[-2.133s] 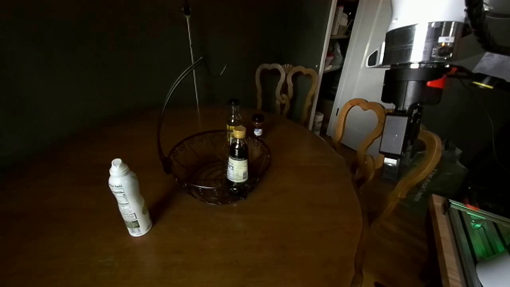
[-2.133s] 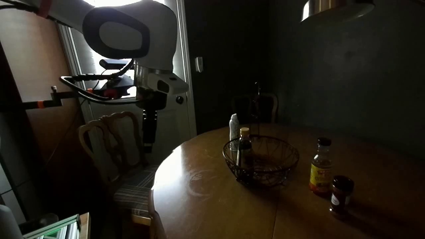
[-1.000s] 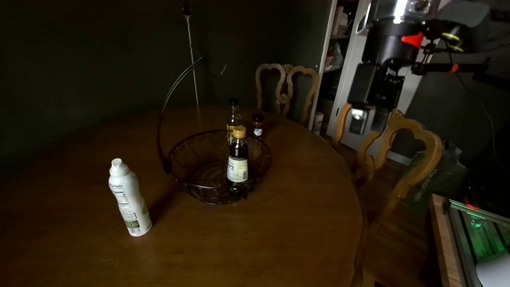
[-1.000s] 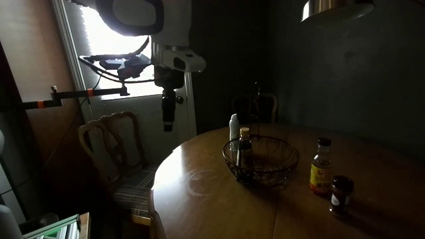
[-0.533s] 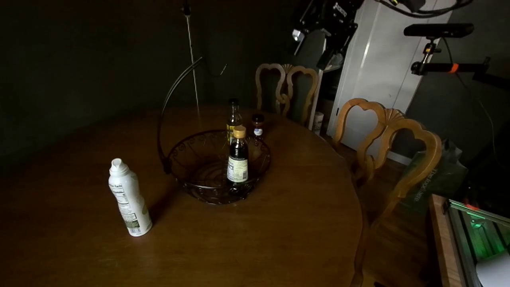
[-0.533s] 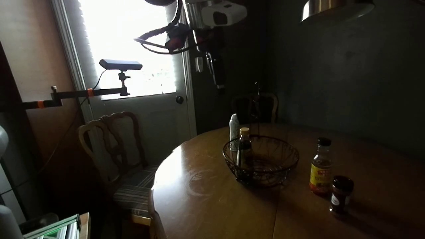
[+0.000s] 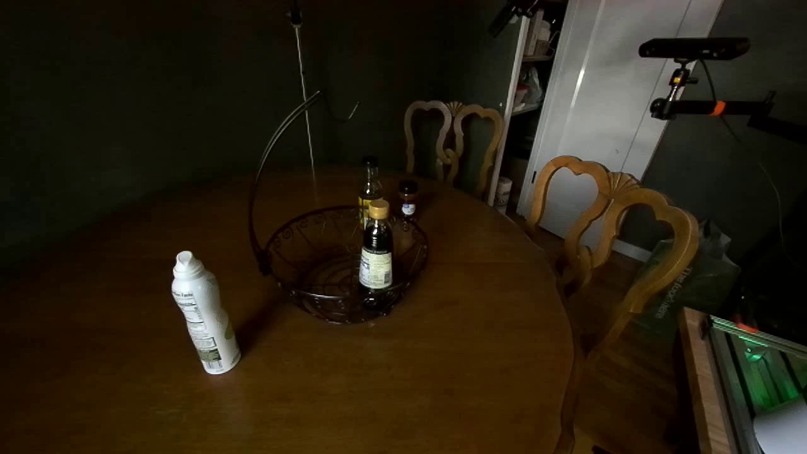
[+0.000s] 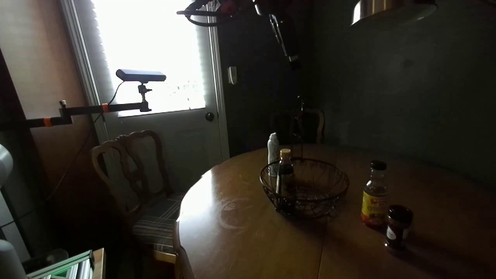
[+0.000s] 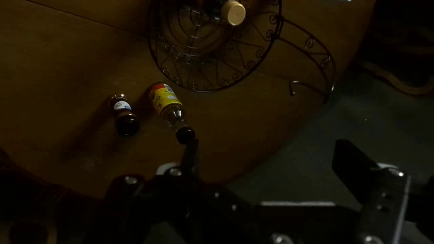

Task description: Move the lump downward

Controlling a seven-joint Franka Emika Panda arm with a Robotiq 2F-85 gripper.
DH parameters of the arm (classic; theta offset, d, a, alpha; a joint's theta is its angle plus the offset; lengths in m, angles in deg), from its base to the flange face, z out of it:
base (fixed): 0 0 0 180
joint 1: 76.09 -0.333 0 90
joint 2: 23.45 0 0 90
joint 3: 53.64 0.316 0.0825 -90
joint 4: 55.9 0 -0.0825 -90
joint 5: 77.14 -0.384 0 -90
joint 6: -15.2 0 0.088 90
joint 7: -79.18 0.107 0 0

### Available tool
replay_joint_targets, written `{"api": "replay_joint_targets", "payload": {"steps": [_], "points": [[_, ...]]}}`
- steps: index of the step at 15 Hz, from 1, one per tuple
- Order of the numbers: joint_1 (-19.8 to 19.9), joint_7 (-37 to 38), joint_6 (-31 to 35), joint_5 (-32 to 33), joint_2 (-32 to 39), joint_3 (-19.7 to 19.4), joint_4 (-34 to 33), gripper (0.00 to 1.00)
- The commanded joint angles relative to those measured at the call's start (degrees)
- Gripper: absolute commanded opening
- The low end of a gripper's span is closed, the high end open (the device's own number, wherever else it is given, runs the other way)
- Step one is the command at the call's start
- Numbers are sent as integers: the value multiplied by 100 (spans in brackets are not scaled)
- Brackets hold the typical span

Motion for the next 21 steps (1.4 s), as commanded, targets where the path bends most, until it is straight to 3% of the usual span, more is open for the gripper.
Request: {"api": "replay_joint_targets", "payload": {"steps": [1,5,8,11,16,18,21], "points": [[18,34,-22,2,7,-13,-60,100],[25,62,-22,2,16,-13,-68,100],[90,185,280,233,375,72,-537,100],[207,517,490,505,772,83,-1314,100],[476,1047,221,1306,1661,-59,-2956,100],[511,1131,101,1413,2086,-168,-3648,100],[486,790,-692,991,2637,-341,-4608,100]]}}
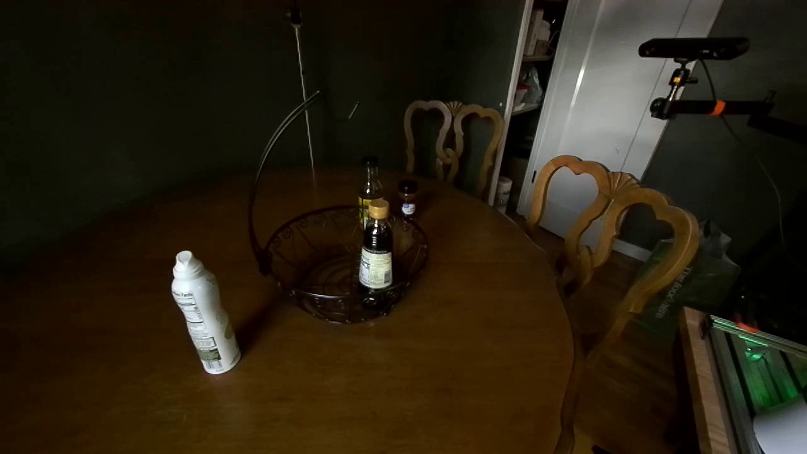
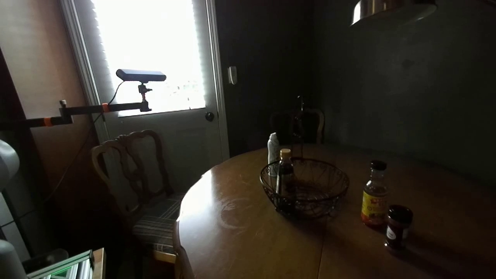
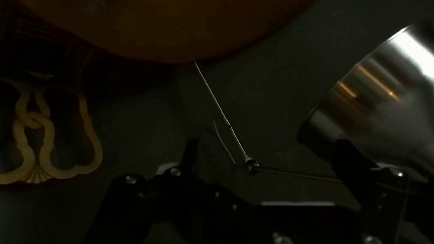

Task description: Move the lump downward

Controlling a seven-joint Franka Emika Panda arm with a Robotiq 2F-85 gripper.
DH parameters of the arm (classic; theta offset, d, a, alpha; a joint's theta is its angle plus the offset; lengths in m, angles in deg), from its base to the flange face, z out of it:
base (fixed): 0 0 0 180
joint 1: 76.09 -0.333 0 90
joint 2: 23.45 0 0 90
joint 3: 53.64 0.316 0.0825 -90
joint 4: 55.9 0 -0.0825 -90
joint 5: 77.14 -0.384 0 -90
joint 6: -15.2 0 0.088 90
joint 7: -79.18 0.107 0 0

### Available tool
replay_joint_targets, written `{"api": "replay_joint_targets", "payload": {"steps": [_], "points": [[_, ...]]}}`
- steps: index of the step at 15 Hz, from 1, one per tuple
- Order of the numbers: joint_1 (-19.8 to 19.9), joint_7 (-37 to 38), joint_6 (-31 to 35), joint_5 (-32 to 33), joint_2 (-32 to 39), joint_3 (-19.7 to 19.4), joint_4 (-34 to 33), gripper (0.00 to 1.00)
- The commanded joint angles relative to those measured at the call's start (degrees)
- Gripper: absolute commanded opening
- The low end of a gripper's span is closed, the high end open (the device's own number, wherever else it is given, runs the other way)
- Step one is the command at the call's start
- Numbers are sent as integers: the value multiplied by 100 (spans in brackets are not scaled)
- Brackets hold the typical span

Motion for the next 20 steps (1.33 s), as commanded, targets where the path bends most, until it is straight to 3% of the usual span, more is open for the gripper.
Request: {"api": "replay_joint_targets", "payload": {"steps": [1,3,4,5,6,11,15,17,20], "points": [[7,-253,-1195,-398,822,-143,-1408,100],[62,-415,-2088,-857,1129,-136,-2033,100],[72,-342,-2217,-957,1296,-128,-2327,100],[83,-199,-2209,-1067,1470,-123,-2626,100],[18,-255,-1874,-795,980,-102,-1810,100],[27,-229,-1968,-925,1361,-104,-2395,100],[21,-188,-1310,-1147,1736,-43,-2617,100],[23,-219,-767,-1272,1932,12,-2727,74],[55,-425,1,-1515,2238,144,-2881,50]]}}
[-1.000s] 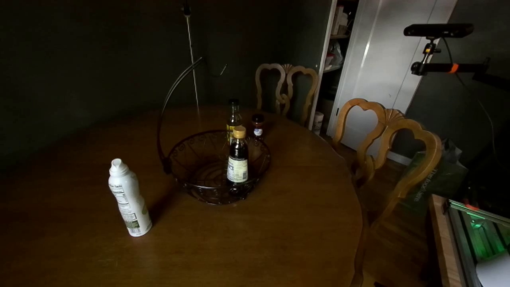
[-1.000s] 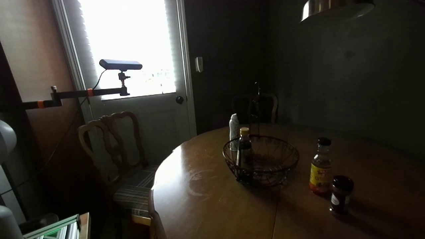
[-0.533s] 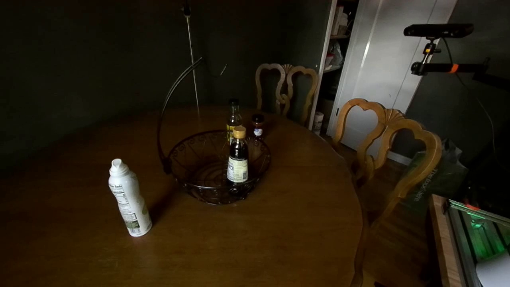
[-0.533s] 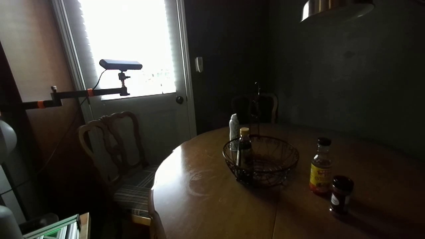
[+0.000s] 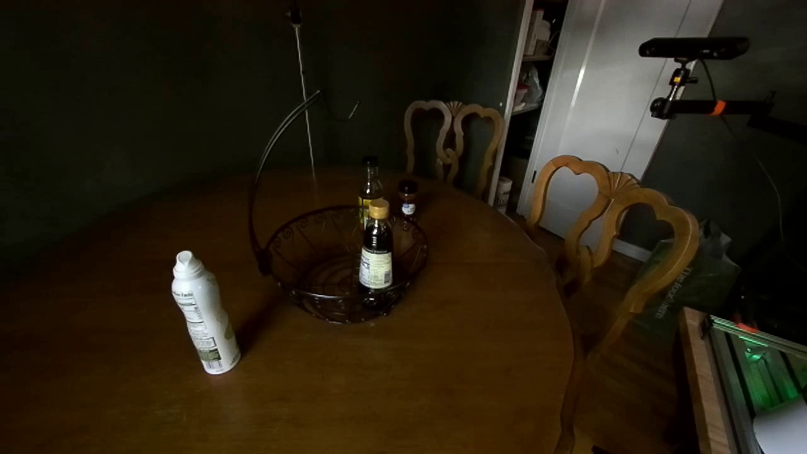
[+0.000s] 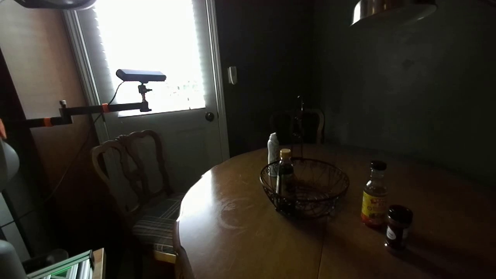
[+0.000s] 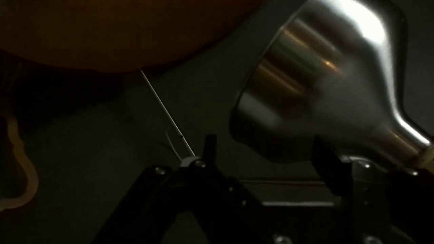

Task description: Move the lump downward

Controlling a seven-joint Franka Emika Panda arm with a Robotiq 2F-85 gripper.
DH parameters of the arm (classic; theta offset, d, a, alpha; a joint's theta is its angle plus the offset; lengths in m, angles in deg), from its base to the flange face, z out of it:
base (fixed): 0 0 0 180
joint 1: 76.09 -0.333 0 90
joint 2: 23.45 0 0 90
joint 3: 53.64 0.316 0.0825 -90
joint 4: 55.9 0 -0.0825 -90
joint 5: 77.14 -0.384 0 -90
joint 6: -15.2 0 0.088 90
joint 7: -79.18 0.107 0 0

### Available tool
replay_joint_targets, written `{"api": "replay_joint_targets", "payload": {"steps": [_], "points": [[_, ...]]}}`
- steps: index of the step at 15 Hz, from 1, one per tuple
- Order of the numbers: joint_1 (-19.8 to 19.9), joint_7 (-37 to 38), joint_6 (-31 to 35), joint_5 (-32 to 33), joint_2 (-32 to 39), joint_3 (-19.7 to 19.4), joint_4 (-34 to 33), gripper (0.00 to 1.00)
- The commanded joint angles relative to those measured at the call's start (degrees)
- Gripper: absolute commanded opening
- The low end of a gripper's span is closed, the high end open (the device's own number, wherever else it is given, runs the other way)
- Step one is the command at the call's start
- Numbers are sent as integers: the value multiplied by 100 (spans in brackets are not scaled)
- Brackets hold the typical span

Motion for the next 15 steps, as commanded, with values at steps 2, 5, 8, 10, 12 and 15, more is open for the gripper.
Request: {"api": "replay_joint_targets", "payload": {"steps": [2,5,8,10,12,15], "points": [[64,-276,929,-434,525,187,-424,35],[87,-457,1489,-557,762,286,-554,12],[105,-529,1893,-592,964,340,-692,0],[112,-590,2112,-580,1093,361,-772,0],[116,-631,2295,-569,1203,379,-834,0],[174,-828,2404,-596,1350,474,-920,0]]}}
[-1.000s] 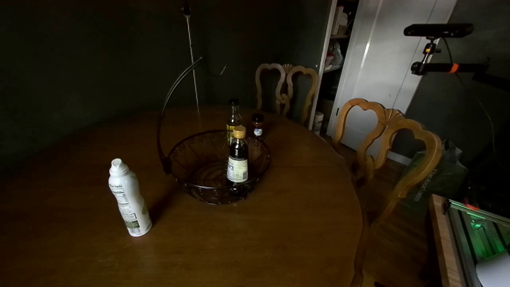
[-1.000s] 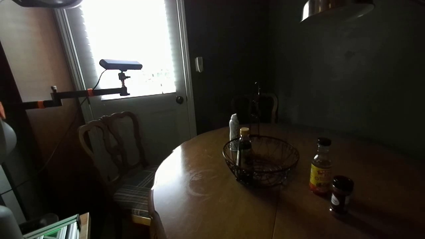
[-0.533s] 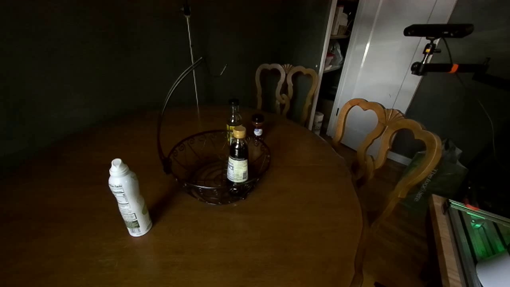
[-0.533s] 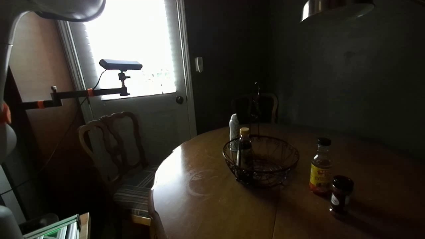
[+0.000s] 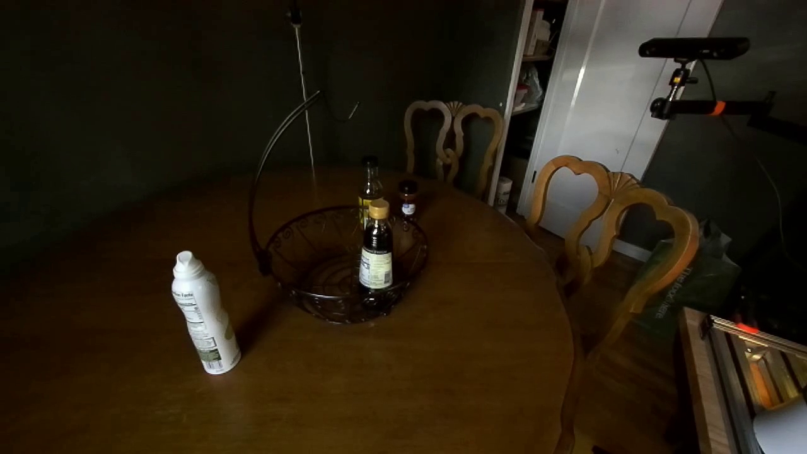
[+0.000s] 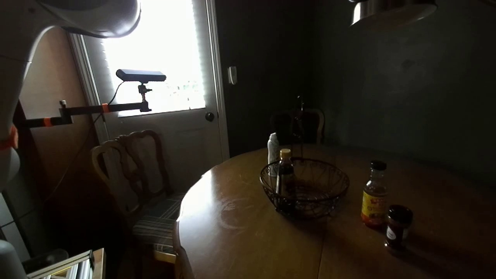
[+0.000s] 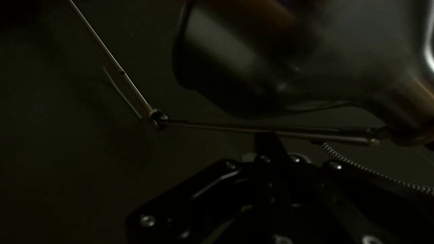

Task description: Move the lump downward

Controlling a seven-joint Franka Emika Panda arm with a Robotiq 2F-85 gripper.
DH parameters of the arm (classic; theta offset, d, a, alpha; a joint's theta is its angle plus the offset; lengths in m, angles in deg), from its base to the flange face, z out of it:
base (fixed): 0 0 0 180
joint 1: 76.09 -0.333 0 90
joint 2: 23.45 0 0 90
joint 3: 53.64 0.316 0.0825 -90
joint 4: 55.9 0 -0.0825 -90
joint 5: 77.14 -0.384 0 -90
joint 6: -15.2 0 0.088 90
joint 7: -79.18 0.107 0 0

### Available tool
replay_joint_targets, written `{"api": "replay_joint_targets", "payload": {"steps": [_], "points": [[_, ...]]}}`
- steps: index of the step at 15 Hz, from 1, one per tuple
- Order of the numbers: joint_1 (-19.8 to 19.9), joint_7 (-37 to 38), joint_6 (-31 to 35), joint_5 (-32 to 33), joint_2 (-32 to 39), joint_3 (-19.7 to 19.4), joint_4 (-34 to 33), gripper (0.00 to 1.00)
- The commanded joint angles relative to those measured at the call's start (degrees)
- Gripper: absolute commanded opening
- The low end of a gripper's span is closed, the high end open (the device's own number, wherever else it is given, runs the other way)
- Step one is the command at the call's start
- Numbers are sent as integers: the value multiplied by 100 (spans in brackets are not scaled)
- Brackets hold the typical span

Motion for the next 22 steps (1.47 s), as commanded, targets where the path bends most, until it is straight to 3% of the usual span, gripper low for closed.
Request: {"api": "replay_joint_targets", "payload": {"steps": [1,9,22], "points": [[148,-362,39,-175,284,194,-300,0],[465,-1227,-404,-442,279,659,-263,0],[576,-1451,-1044,-364,173,706,-83,0]]}}
